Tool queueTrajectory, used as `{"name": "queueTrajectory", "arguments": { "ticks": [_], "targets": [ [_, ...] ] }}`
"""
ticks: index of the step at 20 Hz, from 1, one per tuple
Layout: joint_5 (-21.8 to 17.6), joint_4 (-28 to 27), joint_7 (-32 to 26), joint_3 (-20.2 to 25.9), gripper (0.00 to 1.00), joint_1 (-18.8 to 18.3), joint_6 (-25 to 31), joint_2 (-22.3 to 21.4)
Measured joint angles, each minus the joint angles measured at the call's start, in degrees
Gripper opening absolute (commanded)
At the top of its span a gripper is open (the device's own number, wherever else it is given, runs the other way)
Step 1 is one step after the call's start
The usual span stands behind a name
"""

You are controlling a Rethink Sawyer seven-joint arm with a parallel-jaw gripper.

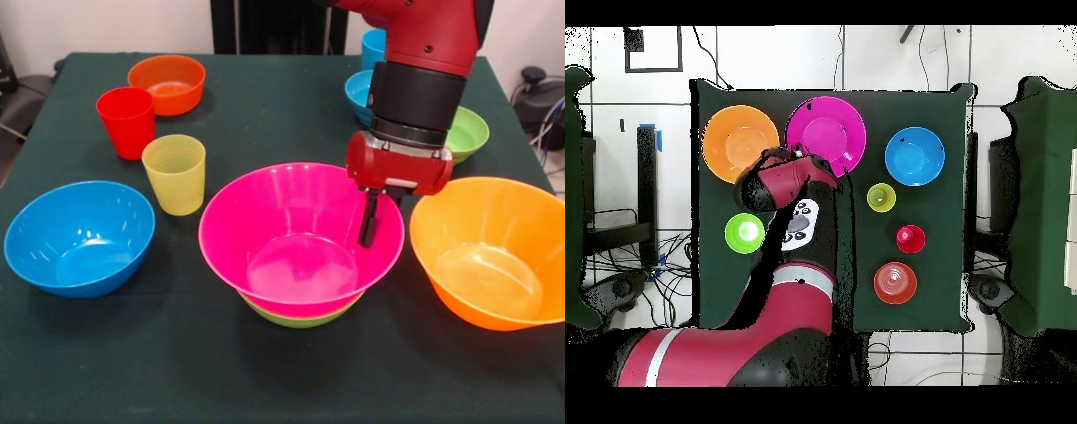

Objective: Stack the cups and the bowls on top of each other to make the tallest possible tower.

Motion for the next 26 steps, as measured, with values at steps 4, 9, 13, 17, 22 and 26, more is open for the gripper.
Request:
{"name": "queueTrajectory", "arguments": {
  "ticks": [4, 9, 13, 17, 22, 26],
  "targets": [
    [0.0, -1.3, 0.0, 0.1, 0.0, 0.2, 2.9, 0.2],
    [0.0, -1.9, 0.0, 0.6, 0.0, 0.0, 4.7, 0.2],
    [0.0, -2.4, 0.0, 0.9, 0.0, -0.2, 6.0, 0.2],
    [0.0, -2.8, 0.0, 1.1, 0.0, -0.3, 7.1, 0.2],
    [0.0, -2.8, 0.0, 2.1, 1.0, -0.3, 8.1, 1.0],
    [0.0, -2.8, 0.0, 3.2, 1.0, -0.3, 8.5, 1.7]
  ]
}}
